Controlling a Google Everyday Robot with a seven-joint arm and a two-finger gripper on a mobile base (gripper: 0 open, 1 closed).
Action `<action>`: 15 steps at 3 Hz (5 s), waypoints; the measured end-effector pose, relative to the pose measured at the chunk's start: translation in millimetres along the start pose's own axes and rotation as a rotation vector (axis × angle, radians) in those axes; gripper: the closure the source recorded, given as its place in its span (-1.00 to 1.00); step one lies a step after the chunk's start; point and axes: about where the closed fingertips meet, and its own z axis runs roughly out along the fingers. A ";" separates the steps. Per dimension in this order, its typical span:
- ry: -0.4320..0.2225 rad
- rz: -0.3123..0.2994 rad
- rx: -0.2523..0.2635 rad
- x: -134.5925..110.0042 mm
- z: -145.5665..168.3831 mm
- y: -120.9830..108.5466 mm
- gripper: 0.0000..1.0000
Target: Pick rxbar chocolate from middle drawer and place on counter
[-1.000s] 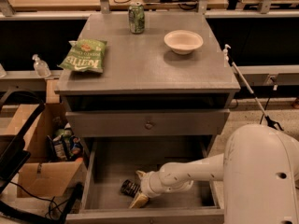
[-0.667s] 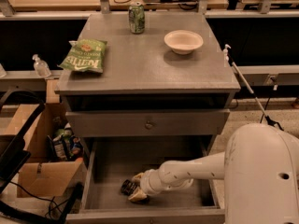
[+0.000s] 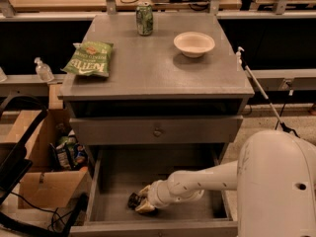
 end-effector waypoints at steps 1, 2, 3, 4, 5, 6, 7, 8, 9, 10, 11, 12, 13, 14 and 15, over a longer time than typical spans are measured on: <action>-0.038 -0.024 -0.034 -12.7 -22.8 8.3 1.00; -0.109 -0.077 -0.082 -47.1 -115.2 30.7 1.00; -0.124 -0.096 -0.058 -73.0 -188.3 28.7 1.00; -0.097 -0.046 -0.023 -97.8 -256.9 13.5 1.00; -0.083 0.075 0.035 -116.1 -315.4 -15.5 1.00; -0.096 0.195 0.103 -119.4 -363.0 -46.9 1.00; -0.096 0.195 0.103 -119.4 -363.0 -46.9 1.00; -0.051 0.161 0.134 -160.1 -396.6 -72.6 1.00; 0.000 0.145 0.171 -210.8 -439.6 -104.9 1.00; 0.052 0.158 0.191 -251.3 -472.4 -139.3 1.00; 0.063 0.122 0.222 -293.3 -478.5 -188.7 1.00; 0.050 0.061 0.244 -326.3 -457.0 -245.3 1.00; 0.002 0.020 0.287 -357.1 -443.7 -294.0 1.00; -0.042 0.000 0.337 -378.1 -467.1 -308.6 0.64; -0.040 0.000 0.331 -378.0 -462.3 -308.5 0.18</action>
Offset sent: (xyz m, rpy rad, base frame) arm -0.0613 -0.0577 0.1962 0.1413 -0.0477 0.1798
